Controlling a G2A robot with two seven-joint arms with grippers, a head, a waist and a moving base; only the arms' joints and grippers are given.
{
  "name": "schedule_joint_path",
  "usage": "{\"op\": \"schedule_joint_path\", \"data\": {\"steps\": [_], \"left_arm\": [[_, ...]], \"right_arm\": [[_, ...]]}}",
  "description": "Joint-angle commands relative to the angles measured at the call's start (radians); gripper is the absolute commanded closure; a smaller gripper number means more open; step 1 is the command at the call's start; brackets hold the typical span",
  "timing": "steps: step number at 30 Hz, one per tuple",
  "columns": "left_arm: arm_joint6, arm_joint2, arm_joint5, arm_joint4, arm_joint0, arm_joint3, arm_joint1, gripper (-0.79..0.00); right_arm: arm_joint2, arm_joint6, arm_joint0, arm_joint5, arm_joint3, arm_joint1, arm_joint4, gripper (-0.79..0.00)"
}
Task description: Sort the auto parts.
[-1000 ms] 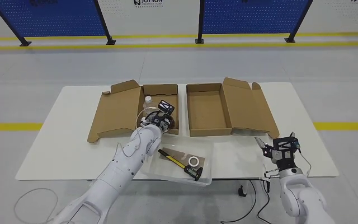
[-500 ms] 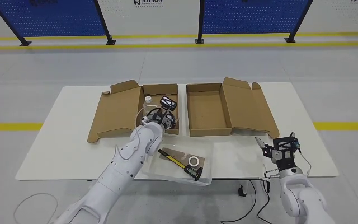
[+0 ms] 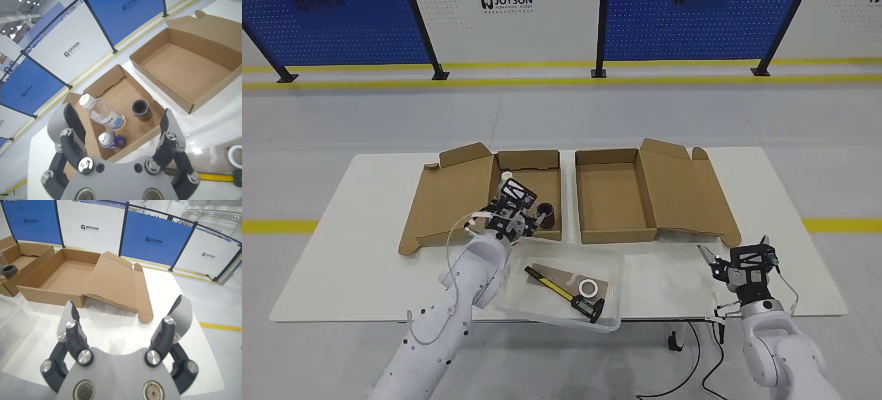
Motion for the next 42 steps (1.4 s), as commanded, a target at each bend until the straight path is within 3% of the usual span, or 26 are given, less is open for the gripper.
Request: {"op": "schedule_joint_path", "data": {"steps": [1,6,14,25,37,42], "left_arm": [[0.014,-0.046,-0.009,0.017,0.056,-0.039,0.010,-0.785],[0.019,-0.182,-0.050,0.042,0.153,-0.074,0.033,-0.785],[0.011,-0.277,-0.120,0.061,0.254,-0.094,0.050,-0.785],[-0.005,-0.324,-0.248,0.115,0.347,-0.112,0.067,-0.785],[-0.037,-0.299,-0.351,0.121,0.373,-0.128,0.072,-0.785],[-0.073,-0.281,-0.350,0.087,0.377,-0.148,0.069,-0.785]], "right_arm": [[0.000,0.000,0.000,0.000,0.000,0.000,0.000,-0.785],[0.000,0.000,0.000,0.000,0.000,0.000,0.000,-0.785],[0.000,0.000,0.000,0.000,0.000,0.000,0.000,-0.785],[0.000,0.000,0.000,0.000,0.000,0.000,0.000,-0.785],[0.000,0.000,0.000,0.000,0.000,0.000,0.000,-0.785],[0.000,0.000,0.000,0.000,0.000,0.000,0.000,-0.785]]}}
